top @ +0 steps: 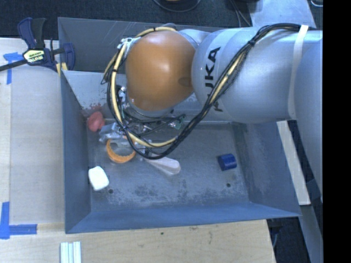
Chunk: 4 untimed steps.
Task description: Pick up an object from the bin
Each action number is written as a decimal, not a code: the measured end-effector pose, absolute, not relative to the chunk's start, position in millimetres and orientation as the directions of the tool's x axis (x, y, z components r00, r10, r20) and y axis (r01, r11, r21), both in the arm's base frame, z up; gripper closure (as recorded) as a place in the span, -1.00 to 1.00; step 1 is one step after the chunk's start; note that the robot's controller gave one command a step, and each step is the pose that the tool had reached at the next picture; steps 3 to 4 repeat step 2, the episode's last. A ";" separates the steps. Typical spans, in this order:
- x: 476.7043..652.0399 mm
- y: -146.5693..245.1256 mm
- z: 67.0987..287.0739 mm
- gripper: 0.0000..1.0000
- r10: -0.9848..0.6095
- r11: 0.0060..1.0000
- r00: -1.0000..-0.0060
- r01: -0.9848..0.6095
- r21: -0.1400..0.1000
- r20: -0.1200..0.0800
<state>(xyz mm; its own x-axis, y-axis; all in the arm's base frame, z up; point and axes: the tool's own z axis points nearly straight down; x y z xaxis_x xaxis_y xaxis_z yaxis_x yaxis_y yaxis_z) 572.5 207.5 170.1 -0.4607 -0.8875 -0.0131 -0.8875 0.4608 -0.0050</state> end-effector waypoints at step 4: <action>572.6 207.5 179.2 1.00 -0.887 0.462 -0.462 -0.887 -0.005 -0.014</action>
Offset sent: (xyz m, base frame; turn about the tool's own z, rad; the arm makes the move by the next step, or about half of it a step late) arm 0.0001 0.0001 0.0191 0.0000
